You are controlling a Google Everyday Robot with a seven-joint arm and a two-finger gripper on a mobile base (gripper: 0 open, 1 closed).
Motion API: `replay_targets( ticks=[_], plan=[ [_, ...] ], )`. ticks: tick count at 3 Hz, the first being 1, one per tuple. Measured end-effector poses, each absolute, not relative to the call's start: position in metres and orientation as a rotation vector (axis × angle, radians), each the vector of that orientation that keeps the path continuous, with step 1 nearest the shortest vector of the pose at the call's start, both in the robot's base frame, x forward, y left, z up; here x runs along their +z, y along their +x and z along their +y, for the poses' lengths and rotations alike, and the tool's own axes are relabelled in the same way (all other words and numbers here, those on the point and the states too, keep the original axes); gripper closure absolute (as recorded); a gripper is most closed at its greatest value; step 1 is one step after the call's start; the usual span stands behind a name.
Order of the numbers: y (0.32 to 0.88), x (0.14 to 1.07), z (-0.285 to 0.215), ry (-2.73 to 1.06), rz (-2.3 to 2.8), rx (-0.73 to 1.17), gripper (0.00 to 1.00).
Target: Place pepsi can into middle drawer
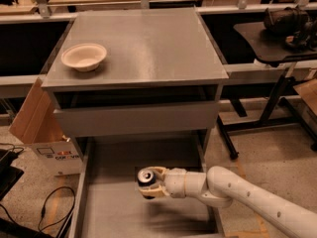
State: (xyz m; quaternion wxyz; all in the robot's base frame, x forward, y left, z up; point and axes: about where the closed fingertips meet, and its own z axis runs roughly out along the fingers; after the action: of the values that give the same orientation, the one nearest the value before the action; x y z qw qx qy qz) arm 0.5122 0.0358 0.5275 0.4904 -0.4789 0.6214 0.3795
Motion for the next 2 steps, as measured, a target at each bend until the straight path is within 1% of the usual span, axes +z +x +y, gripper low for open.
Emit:
replay_targets(
  ticks=[2],
  plan=[
    [0.481, 0.453, 0.008, -1.123, 1.647, 0.969, 1.0]
  ],
)
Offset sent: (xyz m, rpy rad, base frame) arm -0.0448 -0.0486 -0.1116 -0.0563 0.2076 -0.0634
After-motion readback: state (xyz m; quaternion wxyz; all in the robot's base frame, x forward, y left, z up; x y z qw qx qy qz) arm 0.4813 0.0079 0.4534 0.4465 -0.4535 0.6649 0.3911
